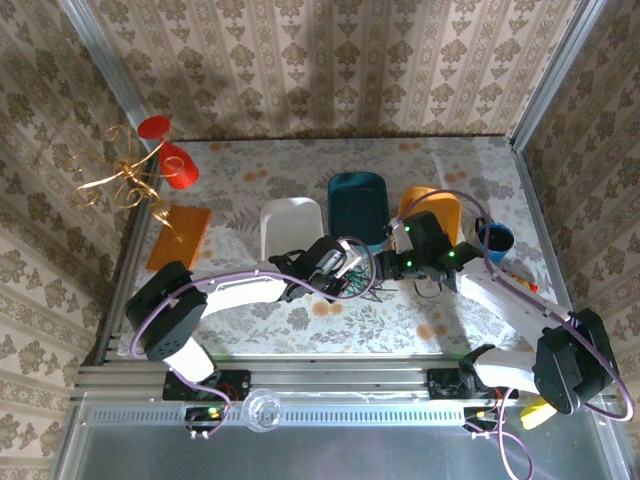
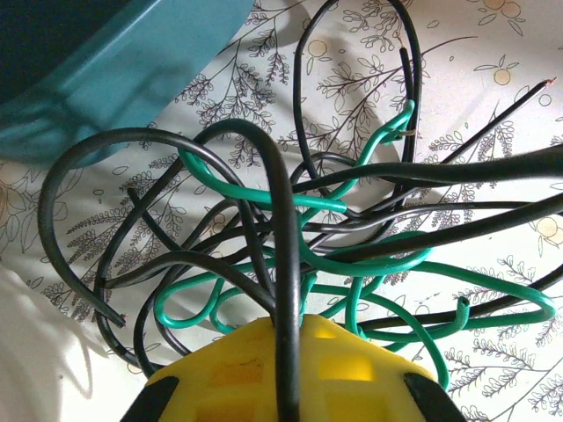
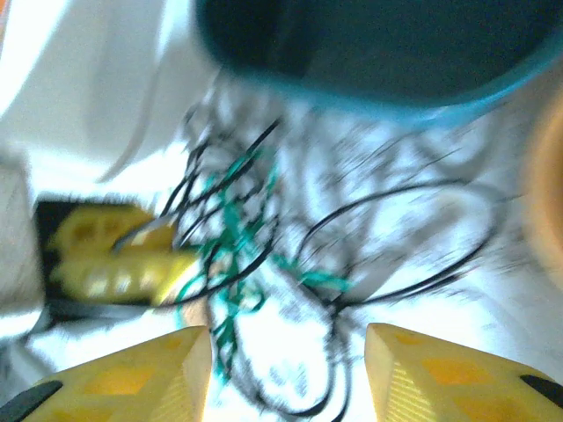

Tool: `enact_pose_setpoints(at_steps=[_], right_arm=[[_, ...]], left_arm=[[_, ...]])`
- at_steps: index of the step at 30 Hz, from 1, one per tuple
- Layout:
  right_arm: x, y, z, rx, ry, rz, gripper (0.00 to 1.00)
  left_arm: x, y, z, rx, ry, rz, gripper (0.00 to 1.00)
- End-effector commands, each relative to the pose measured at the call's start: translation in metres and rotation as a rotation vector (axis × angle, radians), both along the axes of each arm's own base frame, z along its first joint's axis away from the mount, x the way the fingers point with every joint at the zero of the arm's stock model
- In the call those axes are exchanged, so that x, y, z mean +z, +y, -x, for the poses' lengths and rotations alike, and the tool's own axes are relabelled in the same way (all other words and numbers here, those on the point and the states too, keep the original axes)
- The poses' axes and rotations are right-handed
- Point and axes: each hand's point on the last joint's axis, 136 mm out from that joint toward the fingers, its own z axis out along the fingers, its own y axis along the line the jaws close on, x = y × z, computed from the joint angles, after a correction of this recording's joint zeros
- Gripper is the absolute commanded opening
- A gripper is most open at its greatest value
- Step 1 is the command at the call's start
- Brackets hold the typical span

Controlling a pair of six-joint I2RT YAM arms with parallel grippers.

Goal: Untangle the cables

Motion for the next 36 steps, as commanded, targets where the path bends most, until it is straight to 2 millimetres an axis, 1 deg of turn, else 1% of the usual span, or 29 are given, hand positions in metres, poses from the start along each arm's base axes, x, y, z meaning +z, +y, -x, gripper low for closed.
enact_pose_setpoints(at_steps=[1, 3, 8, 10, 11, 12, 13, 14, 15, 16, 17, 18, 20, 22, 26, 28, 31, 33, 36], right_arm=[[-0.010, 0.015, 0.028, 0.152, 0.058, 0.013, 0.52], [-0.016, 0.018, 0.028, 0.164, 0.057, 0.038, 0.52], [-0.033, 0.018, 0.018, 0.145, 0.056, 0.113, 0.52], [-0.039, 0.019, 0.016, 0.142, 0.065, 0.124, 0.49], [-0.041, 0.019, 0.016, 0.141, 0.068, 0.130, 0.42], [-0.041, 0.017, 0.016, 0.136, 0.069, 0.140, 0.32], [-0.040, 0.013, 0.013, 0.116, 0.060, 0.157, 0.18], [-0.038, 0.008, 0.010, 0.091, 0.039, 0.177, 0.08], [-0.035, 0.003, 0.007, 0.069, 0.016, 0.191, 0.05], [-0.029, -0.005, 0.002, 0.033, -0.017, 0.209, 0.02], [-0.023, -0.013, -0.002, -0.009, -0.047, 0.222, 0.00], [-0.016, -0.021, -0.007, -0.047, -0.073, 0.226, 0.00], [0.001, -0.039, -0.016, -0.149, -0.126, 0.219, 0.00], [0.019, -0.055, -0.025, -0.256, -0.190, 0.202, 0.00], [0.054, -0.085, -0.036, -0.496, -0.311, 0.144, 0.00], [0.066, -0.097, -0.038, -0.598, -0.356, 0.106, 0.00], [0.080, -0.117, -0.036, -0.743, -0.403, 0.080, 0.00], [0.090, -0.133, -0.033, -0.823, -0.443, 0.087, 0.00], [0.111, -0.162, -0.021, -0.957, -0.517, 0.113, 0.00]], left_arm=[[0.003, -0.004, -0.001, 0.004, 0.026, 0.019, 0.00], [0.003, -0.004, 0.001, 0.000, 0.034, 0.018, 0.00], [0.005, -0.005, 0.002, -0.014, 0.038, 0.016, 0.00], [0.006, -0.006, 0.001, -0.012, 0.036, 0.016, 0.00], [0.006, -0.006, 0.000, -0.009, 0.035, 0.016, 0.00], [0.006, -0.006, 0.000, -0.007, 0.032, 0.016, 0.00], [0.006, -0.005, -0.001, -0.004, 0.030, 0.015, 0.00], [0.006, -0.005, -0.002, 0.002, 0.030, 0.014, 0.00], [0.006, -0.004, -0.002, 0.006, 0.029, 0.012, 0.00], [0.005, -0.004, -0.003, 0.011, 0.029, 0.009, 0.00], [0.004, -0.003, -0.003, 0.014, 0.029, 0.006, 0.05], [0.003, -0.003, -0.003, 0.018, 0.029, 0.003, 0.09], [0.000, -0.001, -0.004, 0.020, 0.029, -0.005, 0.11], [-0.002, 0.000, -0.004, 0.024, 0.029, -0.012, 0.11], [-0.005, 0.001, -0.006, 0.030, 0.031, -0.015, 0.04], [-0.006, 0.001, -0.006, 0.036, 0.033, -0.014, 0.01], [-0.007, 0.003, -0.007, 0.046, 0.034, -0.015, 0.00], [-0.007, 0.004, -0.007, 0.052, 0.032, -0.015, 0.00], [-0.009, 0.007, -0.006, 0.062, 0.038, -0.017, 0.00]])
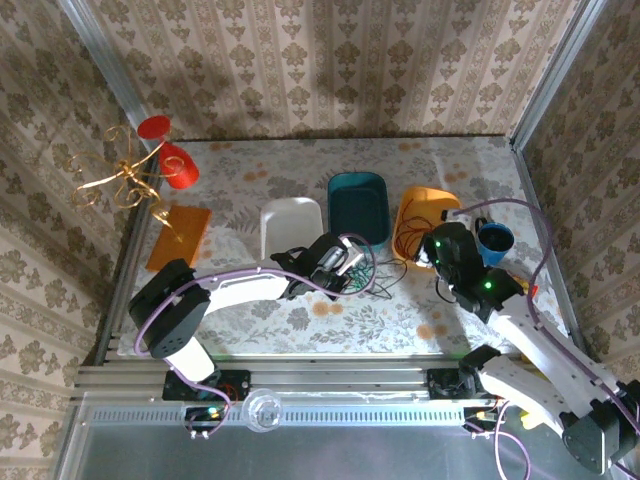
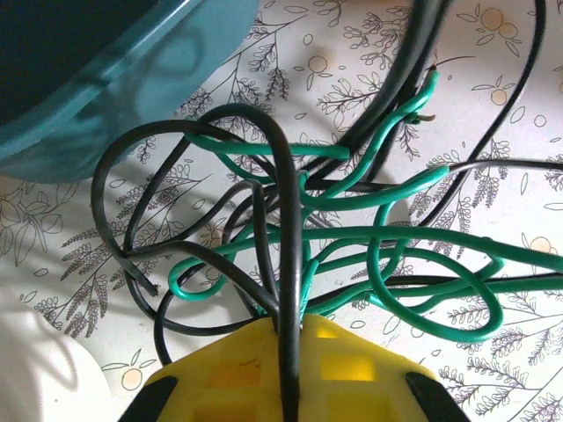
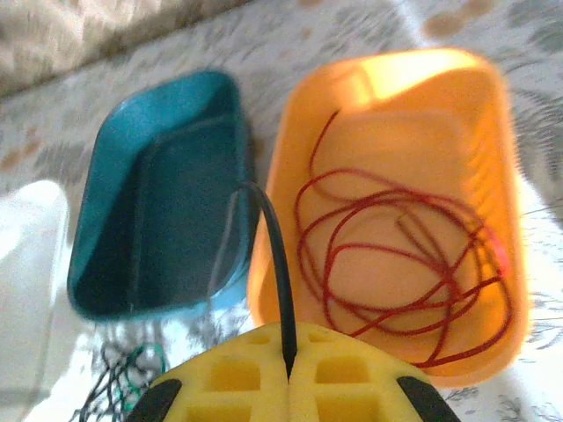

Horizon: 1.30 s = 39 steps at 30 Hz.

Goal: Untangle the cables

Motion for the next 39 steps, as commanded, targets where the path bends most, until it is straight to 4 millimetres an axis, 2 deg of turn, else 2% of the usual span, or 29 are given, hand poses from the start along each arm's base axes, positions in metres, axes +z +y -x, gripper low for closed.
enact_pose_setpoints(at_steps=[1, 8, 13, 16, 19, 21, 23, 25, 27, 33, 37, 39], right_arm=[[0.029, -0.051, 0.012, -0.276, -0.122, 0.011, 0.00], [0.072, -0.100, 0.046, -0.505, -0.299, -0.065, 0.00], [0.099, -0.105, 0.052, -0.512, -0.372, -0.105, 0.00], [0.124, -0.086, 0.041, -0.389, -0.437, -0.130, 0.00], [0.149, -0.049, 0.023, -0.183, -0.488, -0.161, 0.00], [0.157, -0.024, 0.008, -0.065, -0.472, -0.169, 0.00], [0.158, 0.009, -0.013, 0.073, -0.425, -0.165, 0.00], [0.147, 0.034, -0.035, 0.162, -0.342, -0.165, 0.00], [0.128, 0.054, -0.062, 0.228, -0.236, -0.183, 0.00], [0.043, 0.097, -0.137, 0.347, 0.099, -0.379, 0.00], [-0.010, 0.133, -0.155, 0.460, 0.286, -0.495, 0.00], [-0.041, 0.140, -0.155, 0.452, 0.392, -0.517, 0.02]], left_arm=[[-0.011, 0.012, 0.000, 0.043, 0.023, -0.033, 0.00], [-0.012, 0.015, 0.001, 0.056, 0.024, -0.029, 0.00], [-0.012, 0.017, 0.001, 0.059, 0.023, -0.032, 0.00], [-0.011, 0.017, 0.002, 0.053, 0.027, -0.027, 0.00], [-0.011, 0.015, 0.001, 0.053, 0.032, -0.015, 0.00], [-0.010, 0.014, 0.001, 0.049, 0.030, -0.009, 0.00], [-0.009, 0.013, 0.001, 0.050, 0.028, -0.006, 0.00], [-0.008, 0.014, 0.000, 0.051, 0.023, -0.005, 0.00], [-0.006, 0.014, -0.001, 0.050, 0.016, 0.000, 0.00], [-0.003, 0.016, 0.000, 0.058, 0.008, 0.008, 0.00], [-0.001, 0.019, 0.000, 0.066, 0.003, 0.009, 0.00], [0.000, 0.019, -0.001, 0.067, -0.001, 0.009, 0.00]])
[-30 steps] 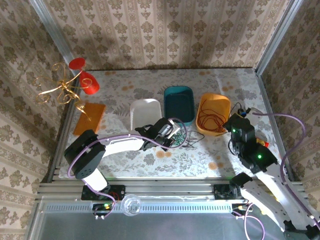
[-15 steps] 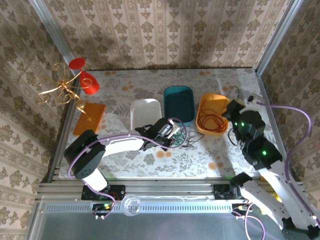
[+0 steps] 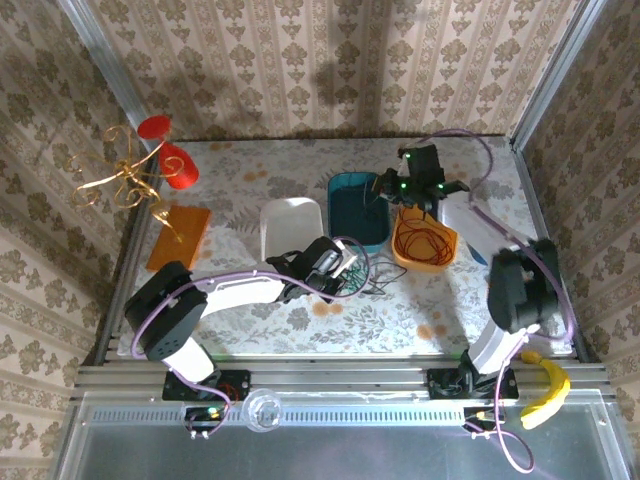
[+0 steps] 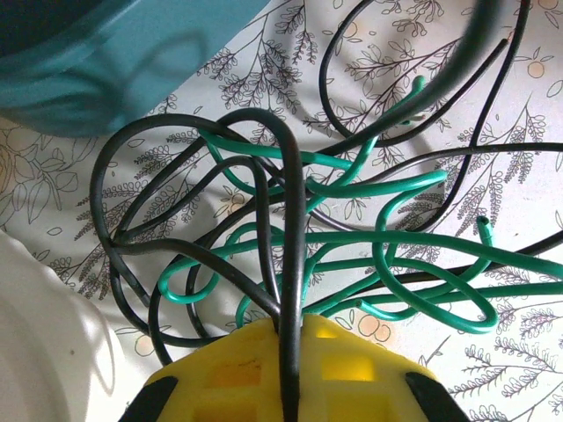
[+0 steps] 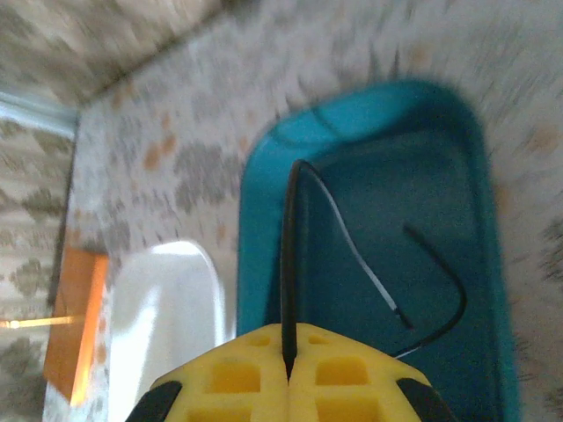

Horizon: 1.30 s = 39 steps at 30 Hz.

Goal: Untangle the cables

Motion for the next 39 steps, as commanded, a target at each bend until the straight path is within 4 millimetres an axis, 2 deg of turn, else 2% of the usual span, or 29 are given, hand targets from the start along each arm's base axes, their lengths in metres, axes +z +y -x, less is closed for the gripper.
enact_pose_setpoints(at_steps=[1, 3, 5, 6, 7, 11, 14, 18, 20, 21, 23, 25, 28, 32, 36, 39], right_arm=[[-0.018, 0.034, 0.015, 0.125, 0.150, -0.119, 0.05], [-0.036, 0.035, 0.016, 0.121, 0.187, -0.093, 0.11], [-0.044, 0.030, 0.019, 0.100, 0.198, -0.045, 0.34], [-0.043, 0.025, 0.020, 0.084, 0.191, -0.013, 0.42], [-0.039, 0.020, 0.021, 0.068, 0.168, 0.023, 0.46], [-0.012, 0.003, 0.031, 0.029, 0.045, 0.150, 0.48], [0.001, -0.011, 0.049, 0.012, -0.004, 0.265, 0.49], [0.000, -0.021, 0.091, 0.048, 0.006, 0.348, 0.49], [-0.009, -0.018, 0.119, 0.117, 0.049, 0.340, 0.49], [-0.013, -0.016, 0.140, 0.172, 0.078, 0.330, 0.49], [-0.033, -0.015, 0.175, 0.252, 0.176, 0.331, 0.49], [-0.051, -0.022, 0.205, 0.295, 0.291, 0.384, 0.50], [-0.073, -0.012, 0.233, 0.402, 0.389, 0.378, 0.51], [-0.094, 0.007, 0.240, 0.503, 0.394, 0.438, 0.51], [-0.098, 0.013, 0.227, 0.562, 0.325, 0.604, 0.51], [-0.104, 0.019, 0.220, 0.588, 0.289, 0.635, 0.51]], left_arm=[[0.009, 0.005, -0.003, 0.032, -0.009, 0.019, 0.00], [0.010, 0.004, -0.003, 0.030, -0.011, 0.019, 0.00], [0.010, 0.004, -0.003, 0.029, -0.010, 0.019, 0.00], [0.011, 0.003, -0.003, 0.028, -0.011, 0.020, 0.00], [0.011, 0.003, -0.003, 0.029, -0.012, 0.020, 0.00], [0.009, 0.005, -0.003, 0.031, -0.010, 0.019, 0.00], [0.008, 0.005, -0.002, 0.032, -0.007, 0.018, 0.00], [0.008, 0.005, -0.003, 0.036, -0.007, 0.025, 0.00], [0.008, 0.006, -0.004, 0.037, -0.007, 0.027, 0.00], [0.008, 0.006, -0.004, 0.038, -0.006, 0.027, 0.00], [0.008, 0.007, -0.004, 0.040, -0.003, 0.028, 0.00], [0.008, 0.007, -0.004, 0.040, 0.002, 0.031, 0.00], [0.007, 0.008, -0.005, 0.037, 0.011, 0.034, 0.00], [0.006, 0.008, -0.008, 0.040, 0.020, 0.034, 0.00], [0.007, 0.008, -0.007, 0.036, 0.026, 0.033, 0.00], [0.007, 0.008, -0.005, 0.029, 0.031, 0.030, 0.00]])
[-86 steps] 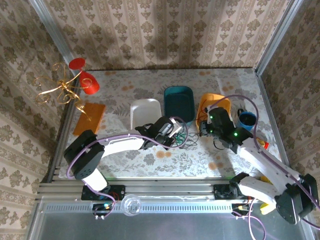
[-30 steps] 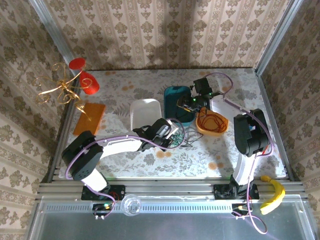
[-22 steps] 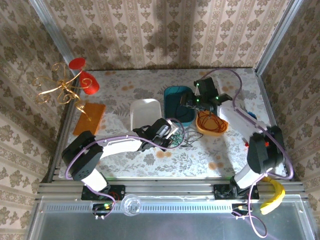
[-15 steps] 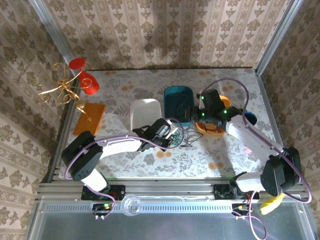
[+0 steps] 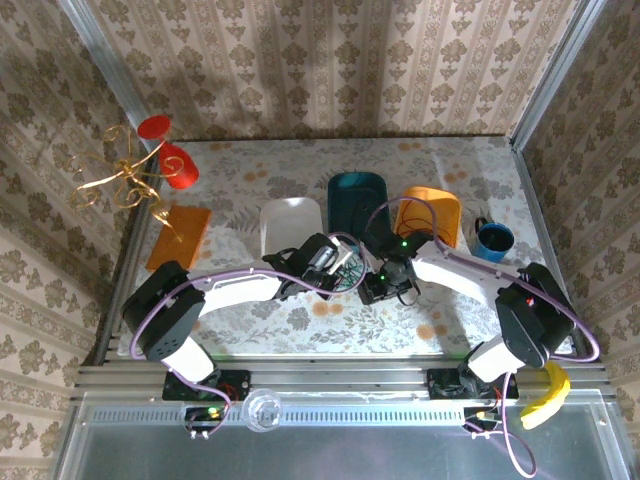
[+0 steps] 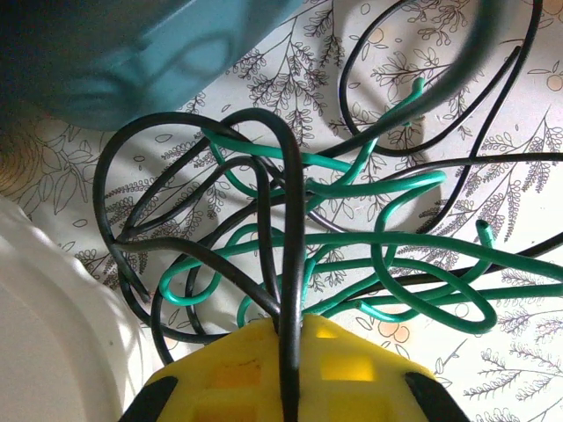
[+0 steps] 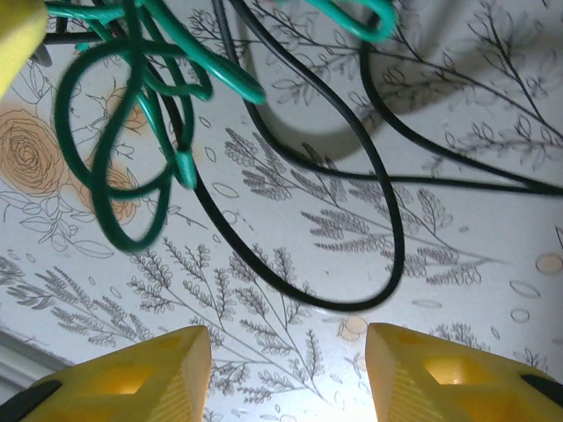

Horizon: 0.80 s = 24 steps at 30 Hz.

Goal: Untangle the cables

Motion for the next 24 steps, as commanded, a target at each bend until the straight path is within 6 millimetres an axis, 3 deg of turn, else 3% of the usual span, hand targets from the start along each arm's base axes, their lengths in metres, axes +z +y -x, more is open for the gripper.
enact_pose_setpoints(at_steps=[1, 10, 17, 24], right_arm=[[0.002, -0.001, -0.017, 0.060, -0.086, 0.059, 0.51], [0.001, 0.011, -0.030, 0.100, -0.164, 0.046, 0.52], [0.013, 0.008, -0.030, 0.140, -0.226, 0.056, 0.53], [-0.005, 0.016, -0.019, 0.191, -0.162, 0.042, 0.54]], left_arm=[[0.006, 0.002, 0.001, 0.001, 0.014, 0.011, 0.00], [0.008, 0.001, 0.002, -0.001, 0.019, 0.017, 0.00], [0.008, 0.000, 0.002, -0.001, 0.022, 0.020, 0.00], [0.007, -0.001, 0.001, -0.008, 0.022, 0.012, 0.00]])
